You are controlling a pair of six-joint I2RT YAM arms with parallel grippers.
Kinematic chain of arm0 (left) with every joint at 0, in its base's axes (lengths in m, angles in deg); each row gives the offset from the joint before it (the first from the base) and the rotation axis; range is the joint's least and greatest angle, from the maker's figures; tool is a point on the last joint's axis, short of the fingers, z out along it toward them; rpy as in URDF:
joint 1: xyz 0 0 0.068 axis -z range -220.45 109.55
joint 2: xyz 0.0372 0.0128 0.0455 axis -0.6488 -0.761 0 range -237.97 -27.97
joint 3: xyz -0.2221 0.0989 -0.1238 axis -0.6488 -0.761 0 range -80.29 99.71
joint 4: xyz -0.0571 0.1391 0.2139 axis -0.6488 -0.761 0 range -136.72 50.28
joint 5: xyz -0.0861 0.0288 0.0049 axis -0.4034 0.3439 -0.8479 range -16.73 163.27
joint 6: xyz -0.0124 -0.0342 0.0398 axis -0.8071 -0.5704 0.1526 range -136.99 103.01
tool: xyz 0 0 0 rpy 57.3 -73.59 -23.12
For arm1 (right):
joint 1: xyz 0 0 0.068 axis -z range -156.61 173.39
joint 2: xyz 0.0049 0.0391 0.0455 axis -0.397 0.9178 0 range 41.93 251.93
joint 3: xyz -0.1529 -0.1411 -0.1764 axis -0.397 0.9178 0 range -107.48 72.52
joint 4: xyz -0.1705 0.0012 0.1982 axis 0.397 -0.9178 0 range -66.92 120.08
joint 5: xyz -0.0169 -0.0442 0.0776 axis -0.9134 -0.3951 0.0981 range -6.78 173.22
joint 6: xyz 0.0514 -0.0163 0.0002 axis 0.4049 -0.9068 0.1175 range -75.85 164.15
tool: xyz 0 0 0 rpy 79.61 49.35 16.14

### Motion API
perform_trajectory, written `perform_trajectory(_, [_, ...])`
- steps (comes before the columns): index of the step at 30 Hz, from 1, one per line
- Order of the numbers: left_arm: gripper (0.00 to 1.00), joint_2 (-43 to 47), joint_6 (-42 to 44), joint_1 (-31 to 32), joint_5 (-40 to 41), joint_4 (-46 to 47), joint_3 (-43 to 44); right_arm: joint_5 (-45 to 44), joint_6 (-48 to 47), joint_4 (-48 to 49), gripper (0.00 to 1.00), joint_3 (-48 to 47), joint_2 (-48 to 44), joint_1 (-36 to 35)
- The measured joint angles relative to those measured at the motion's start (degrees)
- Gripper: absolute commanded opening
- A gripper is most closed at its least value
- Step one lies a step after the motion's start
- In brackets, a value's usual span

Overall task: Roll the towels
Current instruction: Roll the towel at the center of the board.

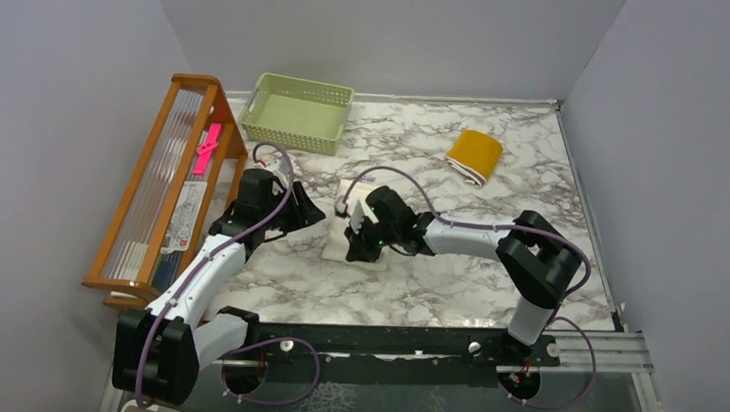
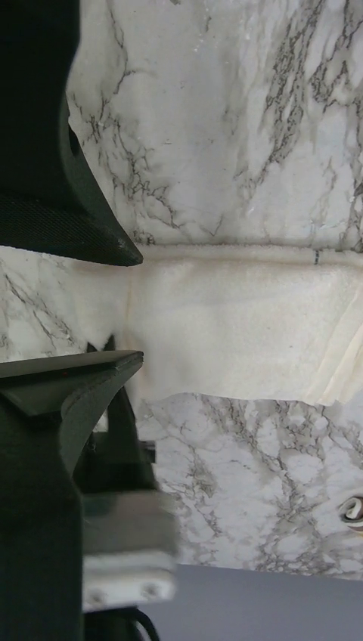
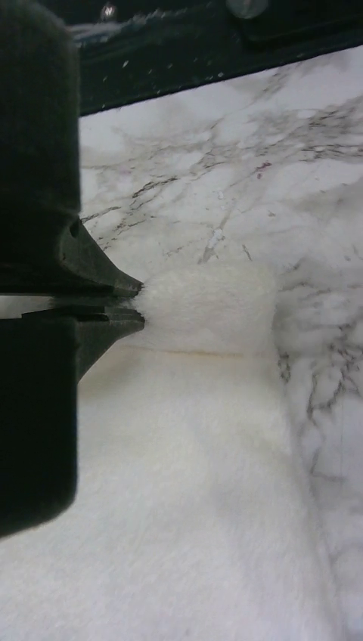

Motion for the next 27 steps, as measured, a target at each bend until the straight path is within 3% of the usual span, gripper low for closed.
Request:
perform_trajectory(4, [0.48,1.88,0.02,0.00,-0.22,-0.98,-2.62,9.46,8.31,-4.98,0.01,-6.58,2.43,7.54])
perform_trajectory(10, [0.48,3.52,-1.40,-0.04,-2.80,0.39,-7.41,28.02,16.26,-10.60,0.01,-19.04,15.69,15.30])
perform_trajectory(18, [0.48,3.98,-4.92,-0.04,-7.13,6.23,-10.56,40.59,26.03,-13.27,0.01,-19.45,23.52,17.73])
perform_trajectory(27, [0.48,-0.90,-10.03,-0.04,-13.38,17.44,-13.46,47.91,38.47,-7.32,0.01,-19.58,29.16,19.58])
